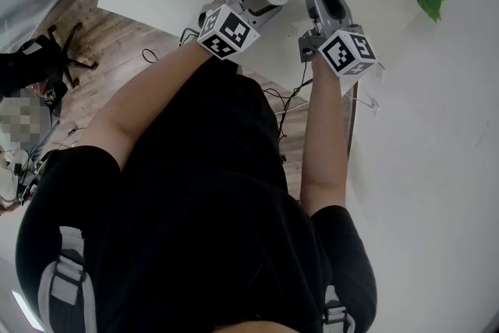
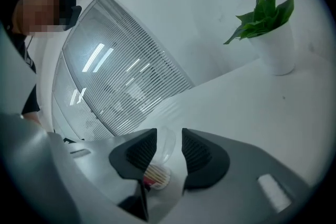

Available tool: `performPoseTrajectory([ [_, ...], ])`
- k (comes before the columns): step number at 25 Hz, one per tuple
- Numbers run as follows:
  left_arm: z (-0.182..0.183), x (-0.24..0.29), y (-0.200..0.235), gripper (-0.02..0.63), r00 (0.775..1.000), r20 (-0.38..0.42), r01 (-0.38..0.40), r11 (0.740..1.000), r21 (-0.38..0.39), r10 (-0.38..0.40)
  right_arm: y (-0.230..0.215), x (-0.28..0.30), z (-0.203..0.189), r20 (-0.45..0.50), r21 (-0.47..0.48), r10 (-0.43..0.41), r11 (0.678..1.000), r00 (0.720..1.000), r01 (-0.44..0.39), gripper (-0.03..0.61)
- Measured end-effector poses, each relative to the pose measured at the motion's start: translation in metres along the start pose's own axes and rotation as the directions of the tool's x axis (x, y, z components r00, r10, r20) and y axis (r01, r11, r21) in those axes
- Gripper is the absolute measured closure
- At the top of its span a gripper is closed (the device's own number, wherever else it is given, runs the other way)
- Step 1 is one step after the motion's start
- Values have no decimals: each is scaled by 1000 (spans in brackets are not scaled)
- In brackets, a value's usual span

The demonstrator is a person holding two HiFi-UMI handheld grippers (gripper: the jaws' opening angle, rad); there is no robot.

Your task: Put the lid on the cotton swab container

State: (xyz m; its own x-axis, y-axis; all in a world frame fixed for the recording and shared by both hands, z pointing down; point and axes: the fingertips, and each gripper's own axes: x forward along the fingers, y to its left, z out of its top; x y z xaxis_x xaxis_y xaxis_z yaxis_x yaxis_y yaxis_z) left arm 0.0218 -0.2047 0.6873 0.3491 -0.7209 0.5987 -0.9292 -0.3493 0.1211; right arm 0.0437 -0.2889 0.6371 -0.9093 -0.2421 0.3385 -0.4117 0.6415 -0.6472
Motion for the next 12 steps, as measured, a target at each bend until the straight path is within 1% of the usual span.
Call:
performPoseTrajectory([
  [2, 0, 0, 0, 373, 1000, 0, 1, 1000, -2, -1, 0, 1, 1, 6, 16, 8, 1000, 1000, -8, 465],
  [4, 0, 0, 0, 373, 1000, 0, 1, 1000, -2, -1, 0, 1, 3, 19, 33, 20, 999, 1000, -21, 520],
  [12, 0, 0, 0, 373, 1000, -2, 1, 1000, -2, -1, 8, -4, 10, 36, 32, 51, 998, 998, -53, 523],
])
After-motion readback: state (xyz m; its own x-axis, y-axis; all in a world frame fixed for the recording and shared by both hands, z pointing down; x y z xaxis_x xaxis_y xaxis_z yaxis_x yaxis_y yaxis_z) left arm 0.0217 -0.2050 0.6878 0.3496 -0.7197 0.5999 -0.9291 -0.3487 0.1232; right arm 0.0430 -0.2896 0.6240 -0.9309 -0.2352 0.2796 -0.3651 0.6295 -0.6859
